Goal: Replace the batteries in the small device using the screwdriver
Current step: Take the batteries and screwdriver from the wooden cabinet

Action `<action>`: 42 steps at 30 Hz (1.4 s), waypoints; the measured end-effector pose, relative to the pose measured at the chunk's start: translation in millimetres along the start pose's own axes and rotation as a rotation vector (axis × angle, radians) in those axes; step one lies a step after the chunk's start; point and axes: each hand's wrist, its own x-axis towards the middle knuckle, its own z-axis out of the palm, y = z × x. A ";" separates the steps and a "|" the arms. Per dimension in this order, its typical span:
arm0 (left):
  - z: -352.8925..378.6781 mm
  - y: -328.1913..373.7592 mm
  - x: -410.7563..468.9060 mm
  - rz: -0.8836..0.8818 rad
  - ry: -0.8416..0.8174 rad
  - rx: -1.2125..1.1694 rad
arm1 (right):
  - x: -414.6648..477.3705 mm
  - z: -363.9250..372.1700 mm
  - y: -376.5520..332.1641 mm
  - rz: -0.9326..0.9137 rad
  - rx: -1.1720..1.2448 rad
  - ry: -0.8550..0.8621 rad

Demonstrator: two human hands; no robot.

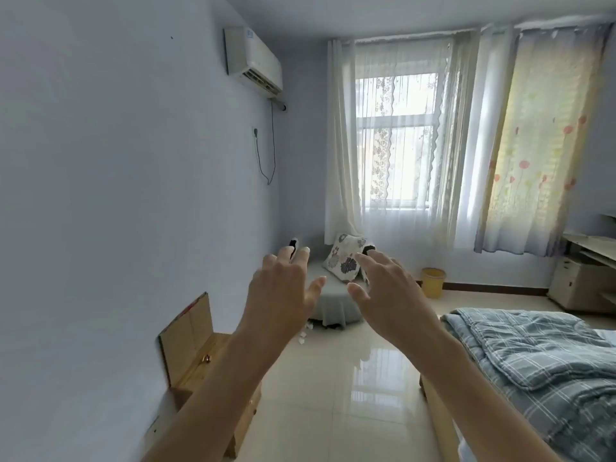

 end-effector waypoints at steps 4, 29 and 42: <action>37.0 -22.5 31.6 -0.068 0.012 -0.082 | 35.8 35.2 20.5 0.004 0.087 0.009; 243.4 -219.8 304.6 -0.325 0.011 0.074 | 414.3 276.3 81.4 -0.093 0.264 -0.089; 361.2 -351.1 439.1 -0.596 -0.015 0.218 | 652.9 440.8 67.8 -0.326 0.347 -0.306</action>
